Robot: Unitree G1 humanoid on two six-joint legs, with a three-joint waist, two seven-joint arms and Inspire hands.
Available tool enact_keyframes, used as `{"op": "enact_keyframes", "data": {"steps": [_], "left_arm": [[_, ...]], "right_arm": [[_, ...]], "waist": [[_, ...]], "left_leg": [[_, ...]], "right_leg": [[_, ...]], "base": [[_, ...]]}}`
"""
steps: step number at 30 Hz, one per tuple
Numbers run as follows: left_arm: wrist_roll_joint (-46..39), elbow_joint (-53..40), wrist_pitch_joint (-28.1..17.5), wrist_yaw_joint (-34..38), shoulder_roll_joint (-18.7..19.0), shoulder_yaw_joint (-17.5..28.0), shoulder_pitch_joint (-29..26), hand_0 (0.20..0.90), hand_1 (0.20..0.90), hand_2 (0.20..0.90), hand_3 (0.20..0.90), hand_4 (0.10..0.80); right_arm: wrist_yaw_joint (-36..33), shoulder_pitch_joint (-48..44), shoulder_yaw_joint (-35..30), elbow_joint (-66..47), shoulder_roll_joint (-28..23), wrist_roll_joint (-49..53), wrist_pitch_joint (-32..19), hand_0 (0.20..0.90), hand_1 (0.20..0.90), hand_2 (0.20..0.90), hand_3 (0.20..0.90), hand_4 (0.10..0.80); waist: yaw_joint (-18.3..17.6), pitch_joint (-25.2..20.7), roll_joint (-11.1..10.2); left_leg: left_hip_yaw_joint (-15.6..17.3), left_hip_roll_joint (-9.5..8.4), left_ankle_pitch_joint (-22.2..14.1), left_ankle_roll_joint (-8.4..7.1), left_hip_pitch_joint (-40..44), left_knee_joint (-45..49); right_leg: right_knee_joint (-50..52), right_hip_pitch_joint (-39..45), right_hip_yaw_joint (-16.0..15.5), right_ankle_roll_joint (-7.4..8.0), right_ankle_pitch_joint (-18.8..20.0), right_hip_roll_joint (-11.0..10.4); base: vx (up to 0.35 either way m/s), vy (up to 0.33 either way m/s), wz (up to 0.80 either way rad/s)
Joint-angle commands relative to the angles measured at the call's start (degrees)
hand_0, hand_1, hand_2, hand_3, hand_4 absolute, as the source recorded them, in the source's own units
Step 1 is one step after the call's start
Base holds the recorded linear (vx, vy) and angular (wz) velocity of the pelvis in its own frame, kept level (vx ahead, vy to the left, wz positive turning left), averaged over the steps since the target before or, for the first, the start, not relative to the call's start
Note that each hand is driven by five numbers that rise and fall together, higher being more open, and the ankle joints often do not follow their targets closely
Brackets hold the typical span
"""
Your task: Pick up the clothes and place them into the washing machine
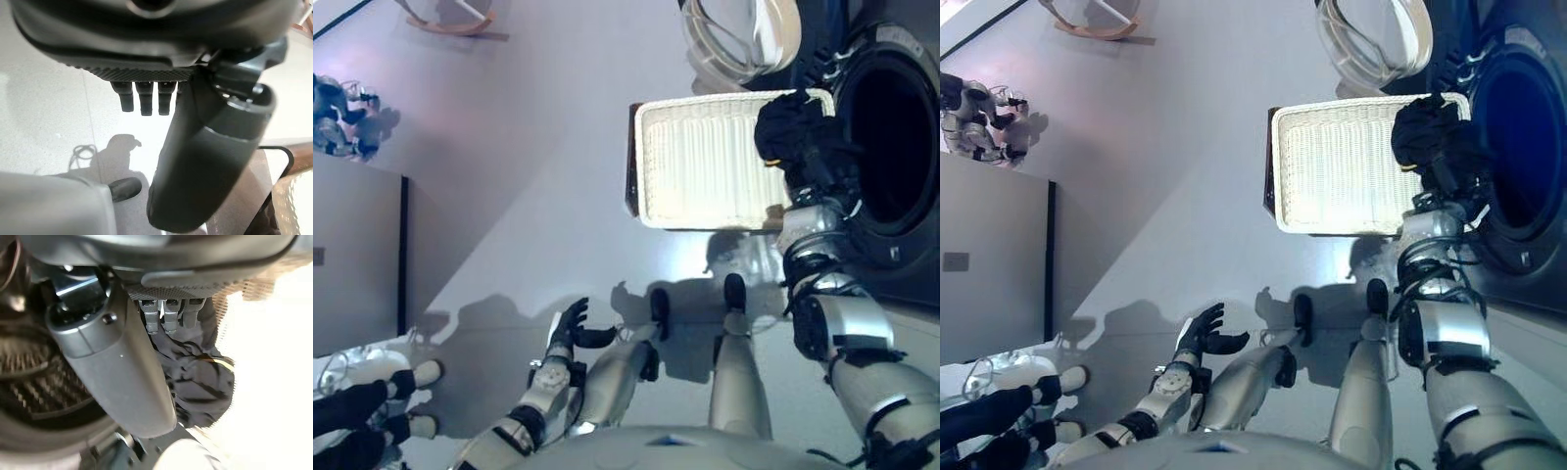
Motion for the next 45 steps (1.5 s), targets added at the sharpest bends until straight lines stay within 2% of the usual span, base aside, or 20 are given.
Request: {"op": "enact_keyframes", "data": {"steps": [1, 9, 13, 18, 19, 22, 23, 24, 25, 28, 30, 32, 37, 38, 39, 41, 42, 43, 44, 45], "left_arm": [[2.3, 4.3, -1.2, 1.3, 2.6, 4.2, 0.9, 0.9, 0.9, 0.9, 0.9, 0.8], [4.1, 5.4, -0.5, 1.3, 3.8, 8.4, 4.1, 0.9, 0.9, 0.9, 0.9, 0.8], [4.4, 6.6, -0.2, 0.9, 4.5, 11.5, 5.7, 0.9, 0.9, 0.9, 0.9, 0.8], [5.1, 8.1, 0.2, 0.8, 5.0, 13.2, 7.1, 0.9, 0.9, 0.9, 0.9, 0.8], [4.8, 8.0, 0.2, 0.6, 4.7, 14.1, 7.8, 0.9, 0.9, 0.9, 0.9, 0.8], [4.3, 7.7, 0.0, 0.6, 4.0, 14.3, 8.5, 0.9, 0.9, 0.9, 0.9, 0.8], [3.9, 7.5, -0.1, 0.5, 3.4, 14.2, 8.8, 0.9, 0.9, 0.9, 0.9, 0.8], [3.9, 7.5, -0.1, 0.5, 3.4, 14.2, 8.8, 0.9, 0.9, 0.9, 0.9, 0.8], [4.3, 7.6, 0.1, 0.4, 2.9, 14.0, 9.3, 0.9, 0.9, 0.9, 0.9, 0.8], [5.6, 8.3, 0.8, 0.4, 2.5, 13.7, 10.6, 0.9, 0.9, 0.9, 0.9, 0.8], [5.9, 9.1, 1.3, 0.8, 2.6, 13.8, 11.0, 0.9, 0.9, 0.9, 0.9, 0.8], [6.0, 9.9, 1.5, 1.0, 3.0, 14.9, 12.1, 0.9, 0.9, 0.9, 0.9, 0.8], [7.0, 9.4, 1.6, 1.5, 4.2, 16.2, 12.0, 0.9, 0.9, 0.9, 0.9, 0.8], [6.9, 8.8, 1.3, 1.5, 4.3, 16.1, 11.9, 0.9, 0.9, 0.9, 0.9, 0.8], [6.6, 7.7, 0.9, 1.5, 4.5, 15.6, 11.7, 0.9, 0.9, 0.9, 0.9, 0.8], [7.1, 6.5, 0.8, 1.5, 5.4, 14.8, 10.5, 0.9, 0.9, 0.9, 0.9, 0.8], [7.1, 6.1, 0.6, 1.6, 5.9, 14.3, 9.8, 0.9, 0.9, 0.9, 0.9, 0.8], [6.8, 5.8, 0.4, 1.7, 6.1, 13.9, 9.4, 0.9, 0.9, 0.9, 0.9, 0.8], [6.6, 5.5, 0.2, 1.8, 6.2, 13.5, 9.2, 0.9, 0.9, 0.9, 0.9, 0.8], [6.6, 5.2, 0.0, 2.0, 6.3, 13.3, 8.6, 0.9, 0.9, 0.9, 0.9, 0.8]], "right_arm": [[1.6, 4.5, 3.1, -8.1, 0.8, -5.9, -2.1, 0.9, 0.9, 0.9, 0.9, 0.8], [4.9, 23.1, 6.2, -20.1, 8.9, -10.5, -1.4, 0.9, 0.9, 0.9, 0.9, 0.8], [7.1, 30.4, 8.2, -23.4, 10.3, -12.3, -0.5, 0.9, 0.9, 0.9, 0.9, 0.8], [8.9, 37.9, 9.4, -27.3, 12.2, -13.0, 0.0, 0.9, 0.9, 0.9, 0.9, 0.8], [9.7, 39.3, 10.4, -27.2, 12.0, -13.2, 0.5, 0.9, 0.9, 0.9, 0.9, 0.8], [9.8, 40.5, 10.8, -27.8, 12.0, -12.9, 0.6, 0.9, 0.9, 0.9, 0.9, 0.8], [10.0, 41.6, 10.9, -28.1, 11.4, -12.7, 0.8, 0.9, 0.9, 0.9, 0.9, 0.8], [10.0, 41.6, 10.9, -28.2, 11.4, -12.7, 0.8, 0.9, 0.9, 0.9, 0.9, 0.8], [9.7, 41.3, 10.4, -27.4, 10.8, -12.7, 1.0, 0.9, 0.9, 0.9, 0.9, 0.8], [9.0, 41.0, 10.7, -28.2, 10.5, -13.6, 1.0, 0.9, 0.9, 0.9, 0.9, 0.8], [7.9, 39.9, 11.0, -27.4, 10.6, -14.5, 1.0, 0.9, 0.9, 0.9, 0.9, 0.8], [7.9, 39.4, 11.4, -27.2, 11.2, -15.6, 1.2, 0.9, 0.9, 0.9, 0.9, 0.8], [8.8, 41.2, 11.2, -27.4, 12.0, -16.3, 2.2, 0.9, 0.9, 0.9, 0.9, 0.8], [8.9, 41.0, 11.2, -26.9, 11.9, -16.5, 2.5, 0.9, 0.9, 0.9, 0.9, 0.8], [9.0, 40.6, 11.8, -26.9, 12.0, -16.9, 2.4, 0.9, 0.9, 0.9, 0.9, 0.8], [8.9, 40.3, 12.3, -26.9, 11.6, -17.7, 2.7, 0.9, 0.9, 0.9, 0.9, 0.8], [8.3, 39.7, 12.6, -26.7, 11.3, -18.6, 2.7, 0.9, 0.9, 0.9, 0.9, 0.8], [7.7, 39.2, 12.8, -26.4, 11.1, -19.4, 3.0, 0.9, 0.9, 0.9, 0.9, 0.8], [7.1, 38.9, 12.8, -25.8, 10.7, -21.5, 3.8, 0.9, 0.9, 0.9, 0.9, 0.8], [6.3, 38.0, 12.9, -24.8, 9.7, -25.7, 5.6, 0.9, 0.9, 0.9, 0.9, 0.8]], "waist": [[-0.2, -4.2, -1.9], [-2.6, -6.4, -6.2], [-3.5, -7.1, -8.5], [-4.1, -9.3, -10.6], [-3.8, -9.6, -11.1], [-3.3, -9.4, -11.2], [-3.0, -9.3, -11.2], [-3.1, -9.3, -11.3], [-2.5, -9.7, -11.1], [-1.8, -10.1, -9.4], [-0.5, -9.6, -9.1], [-0.1, -10.5, -8.7], [-0.6, -12.8, -9.8], [-0.7, -12.8, -9.7], [-0.9, -12.0, -9.8], [-1.8, -10.9, -9.8], [-2.0, -10.6, -9.5], [-2.0, -10.4, -8.9], [-2.0, -10.4, -8.1], [-2.2, -10.0, -7.7]], "left_leg": [[-2.7, 1.17, 3.3, -3.13, -2.0, -4.1], [-2.2, 3.2, 1.4, -3.39, 4.8, -3.6], [-2.2, 4.75, -1.5, -3.77, 7.3, 2.0], [-2.4, 6.3, -2.7, -4.14, 10.4, 4.3], [-3.1, 6.17, -2.7, -3.96, 10.8, 7.5], [-4.1, 5.17, -2.0, -3.4, 10.8, 8.5], [-4.6, 3.46, -0.7, -3.23, 9.4, 8.3], [-4.7, 3.43, -0.7, -3.22, 9.4, 8.4], [-4.7, 0.87, -0.1, -3.02, 5.3, 8.1], [-1.7, 1.25, 3.5, -3.38, 1.9, 3.0], [-2.4, 0.74, 4.7, -3.84, 0.3, 2.2], [-3.5, 0.97, 4.8, -2.92, 3.5, 0.6], [-2.0, -0.18, 1.9, -0.5, 9.0, -0.2], [-1.9, -0.46, 1.3, -0.06, 9.8, -0.2], [-1.6, -0.49, 1.3, 0.27, 10.1, 0.2], [-2.6, -0.27, 1.1, 0.27, 10.0, 0.9], [-3.3, 0.19, 1.0, 0.12, 10.0, 0.8], [-3.9, 0.92, 0.7, -0.1, 10.3, 0.6], [-4.7, 1.97, 0.2, -0.4, 10.7, 0.4], [-6.1, 2.5, -1.0, -0.96, 11.7, 0.3]], "right_leg": [[3.0, 5.8, -2.7, 0.21, -5.9, 0.5], [3.6, 12.1, -3.4, 0.1, -8.6, 2.0], [4.4, 16.0, -3.3, -0.57, -10.0, 3.8], [3.8, 20.2, -3.5, -1.45, -10.8, 5.6], [3.8, 22.1, -3.1, -2.32, -11.2, 6.6], [3.7, 23.5, -2.9, -2.77, -11.5, 7.1], [3.9, 23.5, -3.7, -2.77, -11.7, 6.7], [3.9, 23.5, -3.7, -2.76, -11.8, 6.6], [4.0, 23.7, -3.8, -2.52, -11.9, 6.7], [4.4, 25.5, -3.7, -2.58, -13.0, 8.8], [4.5, 27.2, -2.4, -2.85, -13.9, 9.8], [4.9, 28.8, -1.3, -2.85, -15.2, 10.7], [11.0, 29.7, -3.1, -0.89, -15.8, 9.6], [12.3, 28.7, -3.4, -0.51, -15.4, 9.1], [17.2, 26.9, -3.7, 0.24, -12.7, 8.7], [21.8, 23.5, -2.2, 0.86, -12.0, 10.4], [22.1, 21.4, -1.8, 0.19, -12.4, 10.3], [21.3, 19.6, -2.1, -0.27, -13.1, 8.7], [19.4, 18.2, -2.6, -0.45, -13.1, 5.4], [14.9, 18.7, -4.3, -0.22, -12.4, 0.1]], "base": [[0.071, -0.031, 0.05], [0.08, -0.071, -0.07], [0.078, -0.161, -0.24], [0.119, -0.206, -0.11], [0.069, -0.143, -0.08], [0.054, -0.155, -0.12], [0.003, -0.045, -0.08], [0.06, -0.108, 0.06], [0.122, -0.084, 0.12], [0.16, -0.043, -0.24], [0.177, -0.013, 0.03], [0.237, 0.028, 0.11], [0.248, 0.068, -0.61], [0.116, 0.074, -0.33], [0.061, 0.051, 0.02], [0.02, -0.003, 0.19], [0.036, -0.044, 0.25], [0.056, -0.071, 0.26], [0.102, -0.118, 0.29], [0.121, -0.167, 0.34]]}}
